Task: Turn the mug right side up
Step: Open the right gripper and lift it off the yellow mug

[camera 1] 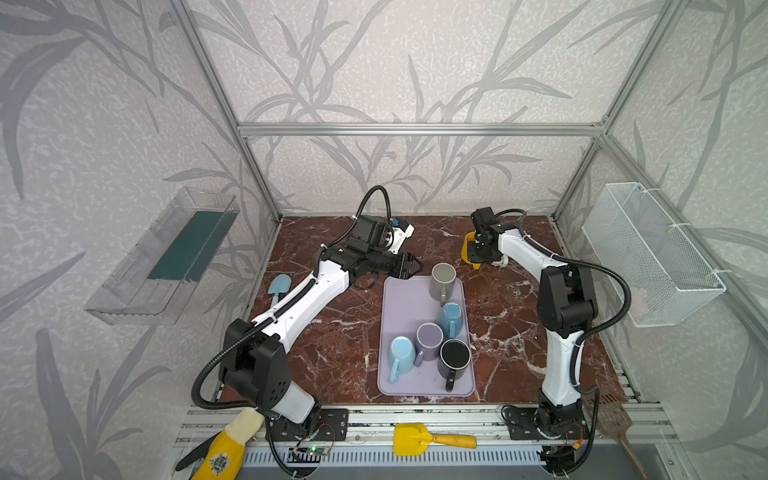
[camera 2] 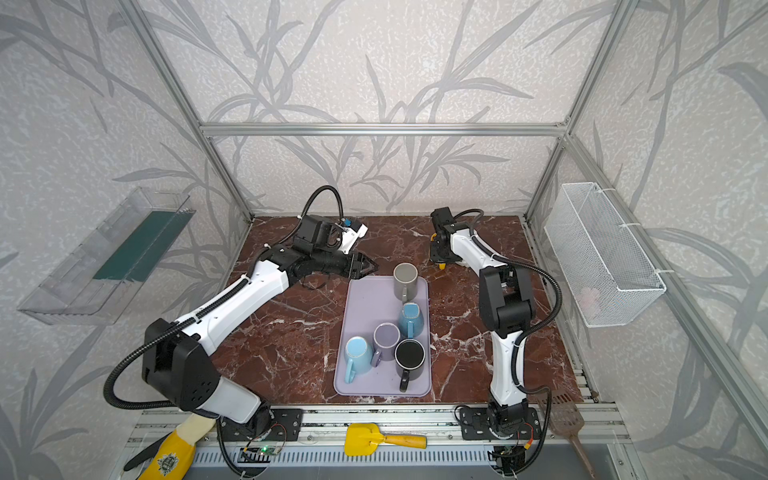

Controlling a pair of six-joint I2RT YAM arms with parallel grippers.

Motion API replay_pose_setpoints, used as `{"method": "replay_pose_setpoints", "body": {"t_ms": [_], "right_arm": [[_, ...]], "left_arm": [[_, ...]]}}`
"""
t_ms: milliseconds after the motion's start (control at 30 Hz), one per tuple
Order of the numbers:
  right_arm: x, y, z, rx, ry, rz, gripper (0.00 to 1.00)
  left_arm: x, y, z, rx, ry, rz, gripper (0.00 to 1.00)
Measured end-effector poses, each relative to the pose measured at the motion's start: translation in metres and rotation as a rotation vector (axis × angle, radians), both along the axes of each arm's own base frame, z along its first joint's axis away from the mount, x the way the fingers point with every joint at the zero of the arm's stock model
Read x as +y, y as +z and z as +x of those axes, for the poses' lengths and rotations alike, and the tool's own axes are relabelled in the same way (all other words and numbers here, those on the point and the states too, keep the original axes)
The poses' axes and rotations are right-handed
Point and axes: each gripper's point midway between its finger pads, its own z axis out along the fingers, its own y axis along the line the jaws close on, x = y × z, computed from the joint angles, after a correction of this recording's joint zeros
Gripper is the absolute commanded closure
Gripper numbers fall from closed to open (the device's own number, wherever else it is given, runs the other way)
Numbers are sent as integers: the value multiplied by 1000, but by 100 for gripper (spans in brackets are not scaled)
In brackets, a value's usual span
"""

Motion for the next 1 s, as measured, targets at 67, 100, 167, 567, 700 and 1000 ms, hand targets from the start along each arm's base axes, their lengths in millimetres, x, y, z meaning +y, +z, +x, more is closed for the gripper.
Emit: {"method": "replay_pose_setpoints", "body": {"t_ms": [67,100,167,567,700,1000], "right_arm": [[0,0,0,0,-2,1,84],[0,0,0,0,-2,1,84],[0,0,0,0,-2,1,84],[0,1,1,-8,-3,5,78],[0,1,1,-7,-3,6,78],[0,8,3,-26,-7,12,76]], "left_arm": [[1,-1,0,2,4,5,51],[1,-1,0,2,5,7,51],[2,-3,0,5,8,13,50],[6,-4,3,10,28,42,48],[6,-4,3,8,32,46,48],[6,-5,3,6,36,55,46]]}}
